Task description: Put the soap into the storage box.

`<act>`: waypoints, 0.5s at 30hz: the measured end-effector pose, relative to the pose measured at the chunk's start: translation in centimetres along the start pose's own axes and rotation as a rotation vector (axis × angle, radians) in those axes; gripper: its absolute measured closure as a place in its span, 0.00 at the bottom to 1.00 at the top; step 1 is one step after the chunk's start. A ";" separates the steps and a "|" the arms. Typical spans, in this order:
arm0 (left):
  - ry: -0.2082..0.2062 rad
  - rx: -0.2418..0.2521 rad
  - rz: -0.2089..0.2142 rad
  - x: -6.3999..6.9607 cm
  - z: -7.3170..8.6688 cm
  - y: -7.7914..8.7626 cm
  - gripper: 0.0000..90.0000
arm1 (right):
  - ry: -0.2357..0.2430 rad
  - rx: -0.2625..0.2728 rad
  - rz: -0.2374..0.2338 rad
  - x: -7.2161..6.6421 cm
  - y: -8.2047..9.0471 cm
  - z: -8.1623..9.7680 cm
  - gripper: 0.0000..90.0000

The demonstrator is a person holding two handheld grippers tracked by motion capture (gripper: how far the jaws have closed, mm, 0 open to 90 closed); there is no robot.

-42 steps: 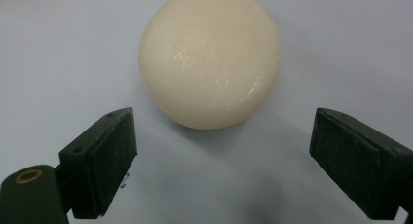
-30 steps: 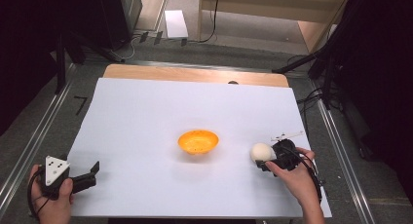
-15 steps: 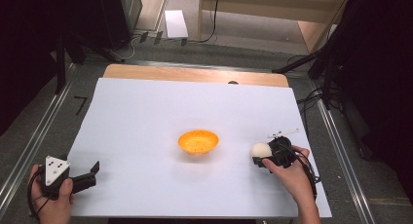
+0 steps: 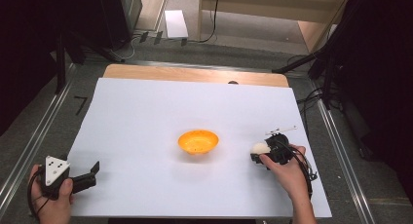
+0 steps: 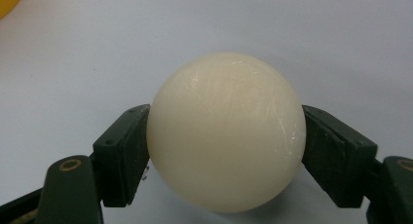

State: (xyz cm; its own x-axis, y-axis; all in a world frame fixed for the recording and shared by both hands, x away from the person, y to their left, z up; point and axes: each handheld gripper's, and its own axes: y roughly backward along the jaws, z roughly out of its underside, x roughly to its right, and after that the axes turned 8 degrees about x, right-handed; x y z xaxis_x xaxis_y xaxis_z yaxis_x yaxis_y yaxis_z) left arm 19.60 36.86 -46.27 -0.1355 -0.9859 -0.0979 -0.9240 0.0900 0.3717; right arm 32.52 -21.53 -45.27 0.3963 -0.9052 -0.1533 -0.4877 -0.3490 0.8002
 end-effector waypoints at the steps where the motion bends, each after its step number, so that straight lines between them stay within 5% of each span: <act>1: -0.001 0.000 0.000 0.0 0.0 0.0 0.00 | 0.009 0.007 0.002 0.0 0.0 0.0 0.27; 15: 0.002 0.003 0.000 0.0 0.0 0.0 0.00 | 0.024 0.037 -0.036 -1.0 0.5 -0.8 0.28</act>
State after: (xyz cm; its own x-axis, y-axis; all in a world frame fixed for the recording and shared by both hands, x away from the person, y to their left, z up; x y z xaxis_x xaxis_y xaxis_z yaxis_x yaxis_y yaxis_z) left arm 19.61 36.88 -46.29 -0.1346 -0.9863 -0.0959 -0.9249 0.0903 0.3693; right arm 32.54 -20.63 -44.26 0.4324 -0.8859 -0.1678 -0.5009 -0.3908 0.7723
